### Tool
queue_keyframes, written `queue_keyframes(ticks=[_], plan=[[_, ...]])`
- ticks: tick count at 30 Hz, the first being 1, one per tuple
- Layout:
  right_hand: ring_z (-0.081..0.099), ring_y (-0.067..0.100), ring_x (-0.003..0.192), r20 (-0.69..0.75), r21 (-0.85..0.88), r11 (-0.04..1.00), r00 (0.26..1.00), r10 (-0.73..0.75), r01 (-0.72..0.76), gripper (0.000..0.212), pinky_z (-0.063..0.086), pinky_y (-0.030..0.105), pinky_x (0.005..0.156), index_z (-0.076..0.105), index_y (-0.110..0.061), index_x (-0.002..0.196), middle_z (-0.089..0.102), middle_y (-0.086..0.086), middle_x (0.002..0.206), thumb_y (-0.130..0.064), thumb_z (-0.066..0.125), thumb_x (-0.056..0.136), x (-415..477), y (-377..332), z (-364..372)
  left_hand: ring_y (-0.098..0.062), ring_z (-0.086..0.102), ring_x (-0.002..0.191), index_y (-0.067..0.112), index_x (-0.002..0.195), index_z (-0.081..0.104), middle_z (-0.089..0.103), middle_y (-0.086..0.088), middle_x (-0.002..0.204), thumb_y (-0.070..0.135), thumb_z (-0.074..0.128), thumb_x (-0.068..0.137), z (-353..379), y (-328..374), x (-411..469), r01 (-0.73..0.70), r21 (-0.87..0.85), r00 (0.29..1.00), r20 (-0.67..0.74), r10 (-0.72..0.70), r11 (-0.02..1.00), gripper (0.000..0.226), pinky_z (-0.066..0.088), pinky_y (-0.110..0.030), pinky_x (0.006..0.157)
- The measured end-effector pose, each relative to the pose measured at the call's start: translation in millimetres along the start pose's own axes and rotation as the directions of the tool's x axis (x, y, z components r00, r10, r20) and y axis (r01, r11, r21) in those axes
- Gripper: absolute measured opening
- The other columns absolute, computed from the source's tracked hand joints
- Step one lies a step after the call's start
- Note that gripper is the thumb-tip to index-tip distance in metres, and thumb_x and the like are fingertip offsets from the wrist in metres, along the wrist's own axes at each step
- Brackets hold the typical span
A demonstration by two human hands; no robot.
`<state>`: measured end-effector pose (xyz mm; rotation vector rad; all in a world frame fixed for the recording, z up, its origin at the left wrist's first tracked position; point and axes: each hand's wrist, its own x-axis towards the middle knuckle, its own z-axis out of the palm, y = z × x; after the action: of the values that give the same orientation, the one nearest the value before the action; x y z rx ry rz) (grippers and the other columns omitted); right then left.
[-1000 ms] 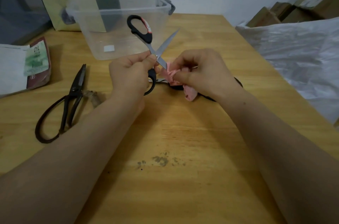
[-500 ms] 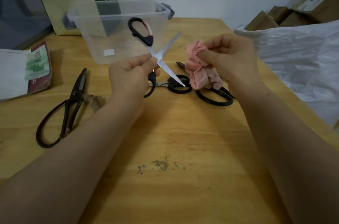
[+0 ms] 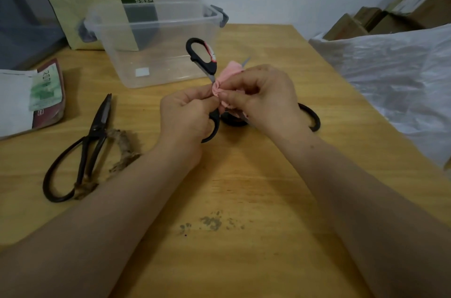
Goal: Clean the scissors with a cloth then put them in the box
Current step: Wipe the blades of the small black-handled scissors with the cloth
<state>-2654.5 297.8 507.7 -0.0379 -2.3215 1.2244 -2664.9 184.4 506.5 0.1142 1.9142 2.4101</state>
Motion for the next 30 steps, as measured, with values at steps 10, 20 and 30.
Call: queue_keyframes(ticks=[10, 20, 30], plan=[[0.066, 0.010, 0.080, -0.221, 0.204, 0.963, 0.949, 0.223, -0.178, 0.020, 0.057, 0.032, 0.073, 0.061, -0.034, 0.072, 0.067, -0.009, 0.083, -0.020, 0.071, 0.084, 8.5, 1.4, -12.4, -0.011, 0.055, 0.054, 0.012, 0.074, 0.065, 0.062, -0.004, 0.058, -0.006, 0.057, 0.086, 3.4, 1.9, 1.3, 0.049, -0.016, 0.999, -0.017, -0.049, 0.999, 0.023, 0.027, -0.013, 0.035], [0.063, 0.013, 0.049, 0.186, 0.609, 0.671, 0.898, 0.398, -0.423, 0.016, 0.046, 0.019, 0.038, 0.067, 0.002, 0.097, 0.068, 0.009, 0.067, -0.009, 0.067, 0.085, 3.0, -7.4, -17.6, 0.000, 0.052, 0.044, 0.000, 0.098, 0.069, 0.066, -0.013, 0.076, 0.002, 0.062, 0.086, 0.7, -4.9, 1.7, -0.054, 0.017, 0.998, 0.034, 0.053, 0.998, 0.014, 0.032, -0.009, 0.037], [0.061, 0.014, 0.045, 0.365, 0.602, 0.595, 0.846, 0.388, -0.532, 0.007, 0.048, 0.020, 0.043, 0.067, 0.000, 0.084, 0.066, 0.007, 0.056, -0.005, 0.071, 0.080, 2.5, -1.0, -16.0, 0.004, 0.051, 0.041, -0.005, 0.101, 0.068, 0.063, -0.005, 0.065, -0.001, 0.066, 0.082, 0.2, -7.2, 1.3, -0.077, 0.057, 0.997, 0.034, 0.075, 0.995, 0.020, 0.035, -0.006, 0.041]])
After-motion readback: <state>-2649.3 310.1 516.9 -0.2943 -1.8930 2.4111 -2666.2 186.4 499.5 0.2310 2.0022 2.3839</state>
